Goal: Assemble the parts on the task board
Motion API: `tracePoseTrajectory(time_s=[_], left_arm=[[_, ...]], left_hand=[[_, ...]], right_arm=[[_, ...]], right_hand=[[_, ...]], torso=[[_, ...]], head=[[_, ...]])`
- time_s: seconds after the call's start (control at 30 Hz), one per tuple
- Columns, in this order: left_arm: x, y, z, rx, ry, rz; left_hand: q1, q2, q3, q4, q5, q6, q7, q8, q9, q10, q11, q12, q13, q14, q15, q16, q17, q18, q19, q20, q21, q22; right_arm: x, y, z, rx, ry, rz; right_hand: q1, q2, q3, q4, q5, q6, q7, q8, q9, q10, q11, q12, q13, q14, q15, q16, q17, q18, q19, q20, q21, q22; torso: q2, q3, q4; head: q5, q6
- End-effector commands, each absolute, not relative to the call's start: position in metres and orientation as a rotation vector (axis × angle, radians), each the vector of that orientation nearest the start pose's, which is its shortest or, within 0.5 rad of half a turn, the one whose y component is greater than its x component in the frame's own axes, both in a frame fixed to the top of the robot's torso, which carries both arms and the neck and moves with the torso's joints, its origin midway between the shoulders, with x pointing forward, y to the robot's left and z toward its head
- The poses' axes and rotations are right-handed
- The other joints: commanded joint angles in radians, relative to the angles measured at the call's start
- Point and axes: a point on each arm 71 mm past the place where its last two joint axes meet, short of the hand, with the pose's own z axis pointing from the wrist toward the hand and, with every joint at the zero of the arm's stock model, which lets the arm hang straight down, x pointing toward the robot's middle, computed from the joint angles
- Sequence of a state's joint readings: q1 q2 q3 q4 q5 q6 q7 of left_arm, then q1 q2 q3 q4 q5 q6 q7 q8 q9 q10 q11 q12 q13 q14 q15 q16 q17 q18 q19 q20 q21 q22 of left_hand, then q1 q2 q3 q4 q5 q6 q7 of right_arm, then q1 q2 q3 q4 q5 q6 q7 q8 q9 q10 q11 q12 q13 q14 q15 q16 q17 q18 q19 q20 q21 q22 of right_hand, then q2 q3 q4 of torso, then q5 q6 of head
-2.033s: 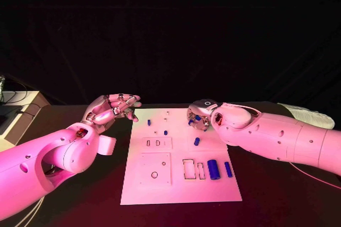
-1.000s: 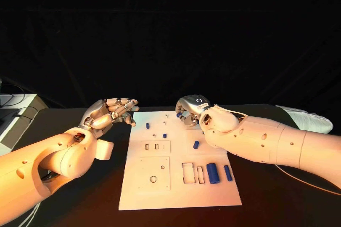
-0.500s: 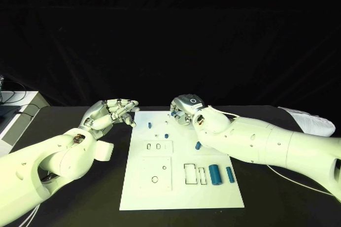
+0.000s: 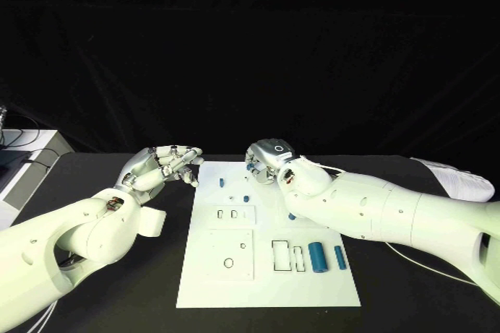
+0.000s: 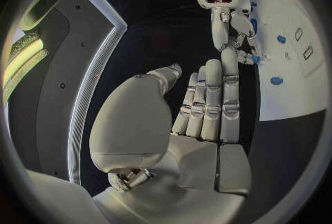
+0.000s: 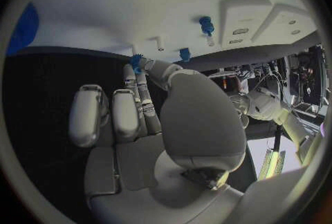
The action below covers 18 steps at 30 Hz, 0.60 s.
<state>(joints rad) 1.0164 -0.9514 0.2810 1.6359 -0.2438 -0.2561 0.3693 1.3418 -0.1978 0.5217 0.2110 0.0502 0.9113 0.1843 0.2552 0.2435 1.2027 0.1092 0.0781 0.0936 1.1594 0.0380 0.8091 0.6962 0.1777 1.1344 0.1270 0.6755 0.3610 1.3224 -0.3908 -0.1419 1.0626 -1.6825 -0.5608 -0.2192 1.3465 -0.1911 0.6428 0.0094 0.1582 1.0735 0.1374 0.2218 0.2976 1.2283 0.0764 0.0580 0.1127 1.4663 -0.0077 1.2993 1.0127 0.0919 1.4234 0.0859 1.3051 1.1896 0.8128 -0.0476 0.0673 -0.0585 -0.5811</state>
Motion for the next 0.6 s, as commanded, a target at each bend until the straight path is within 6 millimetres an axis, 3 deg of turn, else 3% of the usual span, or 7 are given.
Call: tracePoseTrajectory(time_s=[0.03, 0.1, 0.6], left_arm=[[0.4737, 0.2317, -0.1299, -0.892, 1.312, -1.657], [0.4736, 0.2314, -0.1298, -0.891, 1.313, -1.658], [0.4732, 0.2313, -0.1288, -0.886, 1.316, -1.662]], left_hand=[[-0.004, 0.009, 0.007, 0.001, 0.000, -0.004, 0.001, -0.004, 0.001, 0.000, 0.004, -0.006, 0.001, -0.005, 0.000, 0.003, 0.001, 0.002, -0.007, -0.001, 0.004, 0.001], [-0.004, 0.009, 0.007, 0.001, 0.000, -0.004, 0.001, -0.004, 0.001, 0.000, 0.004, -0.006, 0.001, -0.005, 0.000, 0.003, 0.001, 0.002, -0.007, -0.001, 0.004, 0.001], [-0.003, 0.008, 0.008, -0.002, 0.000, -0.004, 0.001, -0.005, 0.002, -0.002, 0.005, -0.006, 0.002, -0.008, 0.001, 0.006, 0.003, 0.002, -0.012, 0.000, 0.010, 0.006]], right_arm=[[0.5631, -0.0946, -0.1514, -0.303, 1.301, 0.444], [0.5637, -0.0942, -0.1516, -0.305, 1.304, 0.442], [0.5688, -0.0981, -0.1546, -0.311, 1.339, 0.402]], right_hand=[[-0.002, -0.012, 0.001, -0.007, -0.001, -0.005, 0.005, 0.004, 0.002, 0.008, -0.002, 0.004, 0.000, 0.010, -0.004, 0.005, 0.001, -0.018, 0.007, 0.001, 0.007, 0.001], [-0.003, -0.014, 0.001, -0.008, -0.003, -0.006, 0.006, 0.003, 0.002, 0.007, -0.002, 0.004, 0.000, 0.010, -0.003, 0.006, 0.002, -0.018, 0.008, 0.002, 0.007, 0.002], [-0.008, -0.021, 0.003, -0.008, -0.007, -0.013, 0.008, 0.000, 0.005, -0.001, 0.001, 0.003, -0.001, 0.009, -0.001, 0.006, -0.003, -0.017, 0.004, 0.004, 0.002, -0.005]], torso=[[0.004, -0.0019, 0.0027], [0.005, -0.0031, 0.0035], [0.006, -0.0025, 0.0010]], head=[[0.000, 0.002], [0.000, 0.002], [0.004, -0.003]])
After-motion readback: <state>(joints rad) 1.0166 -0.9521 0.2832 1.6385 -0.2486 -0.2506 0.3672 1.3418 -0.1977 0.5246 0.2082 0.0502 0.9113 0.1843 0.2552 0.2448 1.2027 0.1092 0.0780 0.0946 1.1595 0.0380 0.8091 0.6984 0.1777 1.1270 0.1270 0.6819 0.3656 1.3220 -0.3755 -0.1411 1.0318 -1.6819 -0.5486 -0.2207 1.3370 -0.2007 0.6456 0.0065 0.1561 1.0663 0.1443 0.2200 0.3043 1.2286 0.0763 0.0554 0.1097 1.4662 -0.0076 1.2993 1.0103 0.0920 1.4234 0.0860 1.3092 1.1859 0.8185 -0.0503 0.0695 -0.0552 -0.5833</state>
